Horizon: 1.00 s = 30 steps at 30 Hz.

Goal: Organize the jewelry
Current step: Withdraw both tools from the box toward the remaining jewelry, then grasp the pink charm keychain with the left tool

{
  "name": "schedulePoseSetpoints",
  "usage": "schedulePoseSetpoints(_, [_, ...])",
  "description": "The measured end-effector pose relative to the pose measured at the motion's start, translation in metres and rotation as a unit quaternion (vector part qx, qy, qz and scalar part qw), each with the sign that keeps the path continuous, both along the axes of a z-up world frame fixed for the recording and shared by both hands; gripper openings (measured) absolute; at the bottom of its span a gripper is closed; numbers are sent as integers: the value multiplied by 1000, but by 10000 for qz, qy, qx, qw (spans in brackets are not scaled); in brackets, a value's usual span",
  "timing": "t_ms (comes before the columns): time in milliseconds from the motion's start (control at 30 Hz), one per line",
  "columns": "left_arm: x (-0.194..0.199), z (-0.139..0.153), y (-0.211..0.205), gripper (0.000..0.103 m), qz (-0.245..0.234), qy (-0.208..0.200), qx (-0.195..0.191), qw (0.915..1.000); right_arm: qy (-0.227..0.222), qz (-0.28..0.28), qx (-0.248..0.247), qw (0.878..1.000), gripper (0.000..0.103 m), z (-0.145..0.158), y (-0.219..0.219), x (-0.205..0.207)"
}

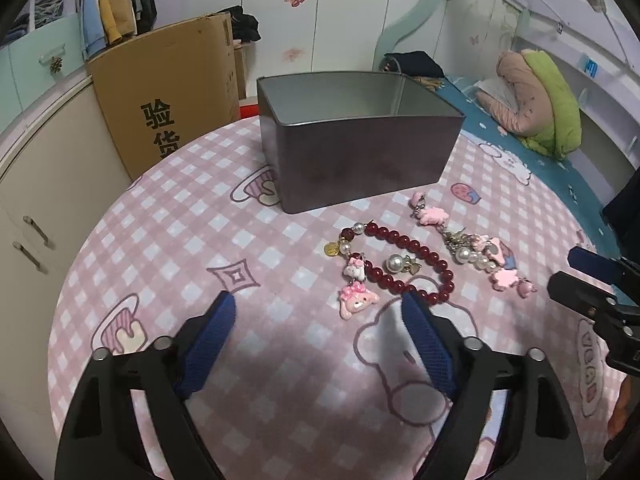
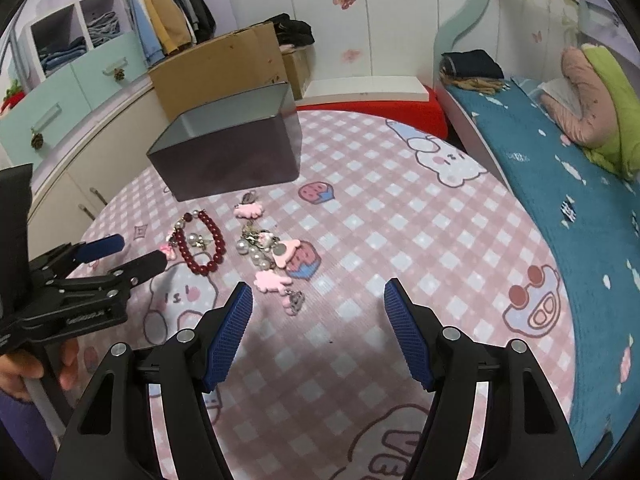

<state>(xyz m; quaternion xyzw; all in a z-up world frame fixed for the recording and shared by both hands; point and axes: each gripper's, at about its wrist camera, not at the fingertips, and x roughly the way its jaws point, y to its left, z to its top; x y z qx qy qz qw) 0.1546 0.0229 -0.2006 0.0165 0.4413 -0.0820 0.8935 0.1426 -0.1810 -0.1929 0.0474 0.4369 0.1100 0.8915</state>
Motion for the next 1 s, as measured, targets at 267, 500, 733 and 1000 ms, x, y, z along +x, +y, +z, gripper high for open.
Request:
schedulePoseSetpoints(267, [14,-5,-3,64,-87,36,229,9997,61,-23,132,9999,67,-5,-8,4])
schedulePoseSetpoints(500, [12,-1,-2,33,-309,-10,307,9991,141,52,173,9997,67,-10,-1,6])
schedulePoseSetpoints(733, [4,-1,9,20,-295,-30,272,9992,171,214,99,9996,67,-16,16,8])
schedulePoseSetpoints(1000, [-13,6,20,20,-320,-20,-15,9995,3,358,-588,9976,50,-20,40,13])
